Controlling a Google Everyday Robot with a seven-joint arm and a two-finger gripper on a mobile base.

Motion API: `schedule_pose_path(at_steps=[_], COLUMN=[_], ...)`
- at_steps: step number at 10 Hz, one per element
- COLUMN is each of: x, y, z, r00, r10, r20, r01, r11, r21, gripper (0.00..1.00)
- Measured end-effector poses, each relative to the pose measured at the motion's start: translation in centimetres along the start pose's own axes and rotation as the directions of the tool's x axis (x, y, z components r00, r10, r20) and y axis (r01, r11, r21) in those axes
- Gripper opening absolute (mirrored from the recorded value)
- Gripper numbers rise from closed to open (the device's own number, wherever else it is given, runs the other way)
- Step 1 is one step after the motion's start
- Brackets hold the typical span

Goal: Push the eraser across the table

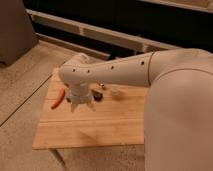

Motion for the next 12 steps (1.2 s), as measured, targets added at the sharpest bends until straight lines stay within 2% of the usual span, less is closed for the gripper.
schedule_pose_path(at_steps=[2,4,7,10,12], x=[-1.2,-1.8,-5.1,-9.2,-11.2], y=[-1.2,-1.8,-3.9,-5.0,-5.5], z=[-0.8,-0.9,-1.4,-2.6,-2.5], r00=[0.999,0.998,0.993,0.985,0.982], r10=[0.042,0.065,0.099,0.122,0.126], r20=[0.024,0.025,0.060,0.123,0.143], r01=[-0.042,-0.065,-0.099,-0.120,-0.121], r11=[0.999,0.998,0.995,0.992,0.992], r21=[0.002,-0.006,-0.002,-0.024,-0.037], gripper=[0.65,0.65,0.65,0.65,0.65])
